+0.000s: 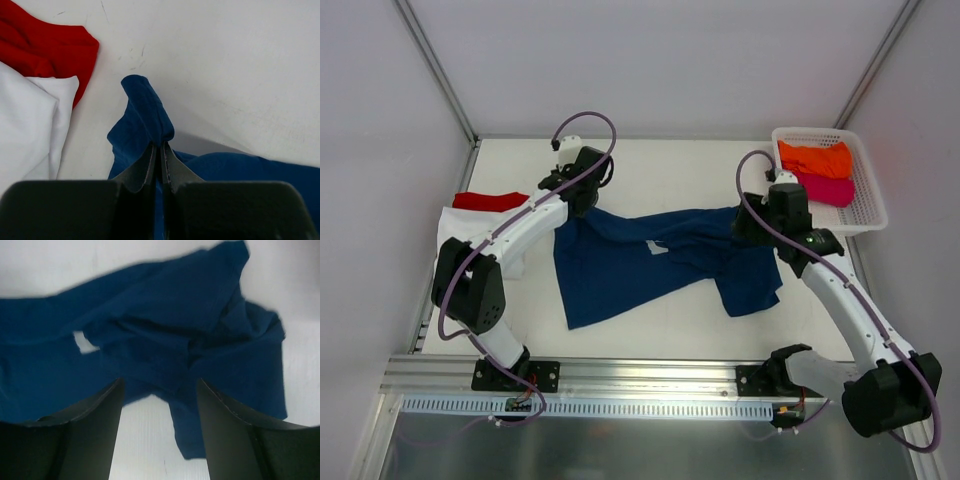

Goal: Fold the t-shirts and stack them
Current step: Flatten the tshirt out

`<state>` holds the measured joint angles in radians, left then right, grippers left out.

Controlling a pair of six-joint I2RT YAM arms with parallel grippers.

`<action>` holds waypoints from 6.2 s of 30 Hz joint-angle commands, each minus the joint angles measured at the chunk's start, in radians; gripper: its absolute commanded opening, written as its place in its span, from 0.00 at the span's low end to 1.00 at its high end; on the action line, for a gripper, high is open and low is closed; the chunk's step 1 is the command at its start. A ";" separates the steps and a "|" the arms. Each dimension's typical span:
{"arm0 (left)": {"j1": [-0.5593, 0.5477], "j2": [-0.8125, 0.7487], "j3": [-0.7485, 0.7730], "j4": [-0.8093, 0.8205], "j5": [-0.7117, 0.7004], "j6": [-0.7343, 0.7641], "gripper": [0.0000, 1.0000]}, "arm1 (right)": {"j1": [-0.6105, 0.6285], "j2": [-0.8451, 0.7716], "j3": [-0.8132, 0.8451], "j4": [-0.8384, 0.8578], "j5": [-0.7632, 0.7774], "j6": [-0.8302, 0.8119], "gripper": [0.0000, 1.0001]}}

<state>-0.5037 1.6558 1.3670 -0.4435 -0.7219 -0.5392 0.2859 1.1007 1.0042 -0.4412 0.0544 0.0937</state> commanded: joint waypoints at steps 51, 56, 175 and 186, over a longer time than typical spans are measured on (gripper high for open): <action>0.001 -0.125 -0.190 0.072 0.021 0.010 0.00 | 0.183 0.395 -0.150 0.127 0.102 0.179 0.46; -0.001 -0.139 -0.209 0.080 0.016 0.010 0.00 | 0.187 0.383 -0.148 0.114 0.145 0.175 0.22; 0.217 0.657 0.770 0.037 0.085 0.352 0.58 | -0.099 1.021 1.105 0.036 0.111 -0.084 0.00; 0.244 0.780 1.077 0.042 0.185 0.372 0.58 | -0.136 1.293 1.471 0.145 0.115 -0.077 0.73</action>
<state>-0.2790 2.4214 2.3856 -0.4034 -0.5995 -0.1860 0.1783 2.2906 2.2997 -0.3183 0.2173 0.0231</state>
